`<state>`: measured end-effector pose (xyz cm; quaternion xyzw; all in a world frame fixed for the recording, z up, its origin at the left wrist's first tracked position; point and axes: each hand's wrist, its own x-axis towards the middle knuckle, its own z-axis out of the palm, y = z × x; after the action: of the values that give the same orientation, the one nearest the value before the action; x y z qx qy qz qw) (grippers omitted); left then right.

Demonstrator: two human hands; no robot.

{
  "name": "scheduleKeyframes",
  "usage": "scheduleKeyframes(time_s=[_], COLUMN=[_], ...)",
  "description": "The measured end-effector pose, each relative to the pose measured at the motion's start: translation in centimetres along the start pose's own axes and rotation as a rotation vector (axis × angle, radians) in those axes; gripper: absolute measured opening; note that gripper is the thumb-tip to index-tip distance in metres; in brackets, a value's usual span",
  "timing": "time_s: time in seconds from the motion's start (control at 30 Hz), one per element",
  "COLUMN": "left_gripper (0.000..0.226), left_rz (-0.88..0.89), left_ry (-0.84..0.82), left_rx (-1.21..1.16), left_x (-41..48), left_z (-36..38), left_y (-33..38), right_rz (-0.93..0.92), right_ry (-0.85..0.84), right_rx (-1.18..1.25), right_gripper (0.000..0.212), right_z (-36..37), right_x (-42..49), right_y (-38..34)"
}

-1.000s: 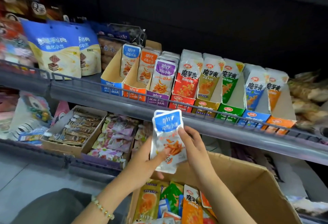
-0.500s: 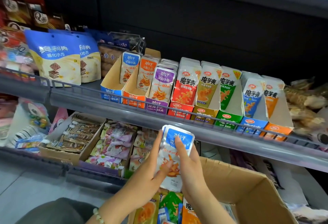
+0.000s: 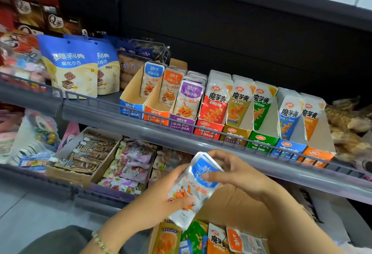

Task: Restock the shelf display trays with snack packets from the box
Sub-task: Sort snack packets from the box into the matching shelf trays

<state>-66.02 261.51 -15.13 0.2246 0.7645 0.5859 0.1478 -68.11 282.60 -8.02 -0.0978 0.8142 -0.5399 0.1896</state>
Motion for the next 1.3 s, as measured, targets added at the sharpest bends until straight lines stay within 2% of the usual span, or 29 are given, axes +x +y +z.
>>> scheduleKeyframes(time_s=[0.13, 0.23, 0.3, 0.37, 0.53, 0.67, 0.9, 1.0, 1.07, 1.17, 1.23, 1.3], left_gripper=[0.056, 0.058, 0.061, 0.053, 0.031, 0.027, 0.041, 0.027, 0.024, 0.033, 0.041, 0.049], left_rz=[0.017, 0.038, 0.056, 0.035, -0.006, 0.09, 0.182, 0.208, 0.23, 0.256, 0.239, 0.205], left_ry=[-0.009, -0.001, 0.125, 0.247, 0.392, 0.405, 0.373, 0.538, 0.654, 0.794, 0.906, 0.942], left_rx=[0.112, -0.014, -0.072, -0.179, -0.433, -0.485, -0.757, -0.546, -0.417, -0.288, -0.098, 0.094], left_x=[-0.1, -0.4, -0.5, -0.4, 0.2, 0.8, 5.0, 6.8, 7.8, 9.2, 9.7, 9.9], left_z=[-0.1, -0.3, -0.7, -1.4, -2.9, -5.3, -10.3, -13.1, -15.2, -18.0, -19.8, -21.1], left_y=[0.3, 0.9, 1.3, 1.6, 3.1, 5.2, 7.3, 7.6, 7.2, 5.1, 3.1, 1.4], right_rz=[-0.016, -0.006, 0.005, -0.013, -0.05, -0.072, -0.143, -0.188, -0.214, -0.234, -0.216, -0.211], right_ry=[-0.004, 0.035, 0.088, 0.15, 0.22, 0.189, 0.205, 0.29, 0.347, 0.382, 0.427, 0.469], right_rx=[-0.143, -0.098, 0.005, 0.091, 0.243, 0.319, 0.382, 0.245, 0.139, 0.073, 0.008, -0.103], right_gripper=[0.042, 0.037, 0.036, 0.039, 0.044, 0.053, 0.041, 0.053, 0.054, 0.049, 0.055, 0.06], right_z=[0.5, 0.5, 0.3, 0.2, 1.3, 0.9, -0.5, -0.9, -1.3, -1.8, -2.1, -2.0], right_x=[0.0, -0.2, -0.2, 0.0, 1.3, 2.9, 7.3, 10.1, 12.2, 15.9, 18.6, 20.9], right_y=[-0.1, -0.3, -0.8, -1.3, -2.9, -5.7, -12.3, -14.6, -15.8, -17.2, -17.7, -18.1])
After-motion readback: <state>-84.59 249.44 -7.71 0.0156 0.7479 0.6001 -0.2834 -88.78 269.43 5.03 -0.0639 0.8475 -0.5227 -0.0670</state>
